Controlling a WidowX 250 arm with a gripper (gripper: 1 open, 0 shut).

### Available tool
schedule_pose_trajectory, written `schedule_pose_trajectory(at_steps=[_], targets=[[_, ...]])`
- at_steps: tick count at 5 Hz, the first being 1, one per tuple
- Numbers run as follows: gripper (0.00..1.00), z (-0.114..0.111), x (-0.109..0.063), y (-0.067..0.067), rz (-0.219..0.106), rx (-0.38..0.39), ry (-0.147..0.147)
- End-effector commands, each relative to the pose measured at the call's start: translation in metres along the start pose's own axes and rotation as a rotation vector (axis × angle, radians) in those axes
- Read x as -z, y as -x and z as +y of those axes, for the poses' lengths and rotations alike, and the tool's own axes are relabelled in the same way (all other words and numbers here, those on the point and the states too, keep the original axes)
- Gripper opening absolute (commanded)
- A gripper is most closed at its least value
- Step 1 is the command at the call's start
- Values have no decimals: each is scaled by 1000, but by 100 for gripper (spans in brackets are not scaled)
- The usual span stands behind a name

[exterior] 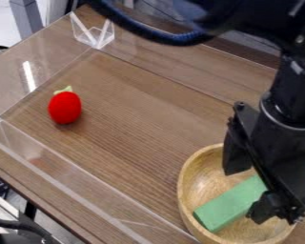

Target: Put the green stick in the brown bowl

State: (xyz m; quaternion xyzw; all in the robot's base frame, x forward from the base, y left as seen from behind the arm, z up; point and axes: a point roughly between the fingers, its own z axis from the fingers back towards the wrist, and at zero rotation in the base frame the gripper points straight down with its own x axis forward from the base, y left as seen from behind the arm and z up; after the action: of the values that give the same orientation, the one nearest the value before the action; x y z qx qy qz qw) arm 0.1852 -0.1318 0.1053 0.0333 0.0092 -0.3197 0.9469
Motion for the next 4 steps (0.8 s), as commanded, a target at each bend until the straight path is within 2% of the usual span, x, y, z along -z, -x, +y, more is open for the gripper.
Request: schedule_pose_trajectory(at_steps=[1,3,4], targets=[[100,6,-11,-11,-32,-35,1],[100,2,-9,-23,-27,44,0],[100,6,-12,-19,-22,69,1]])
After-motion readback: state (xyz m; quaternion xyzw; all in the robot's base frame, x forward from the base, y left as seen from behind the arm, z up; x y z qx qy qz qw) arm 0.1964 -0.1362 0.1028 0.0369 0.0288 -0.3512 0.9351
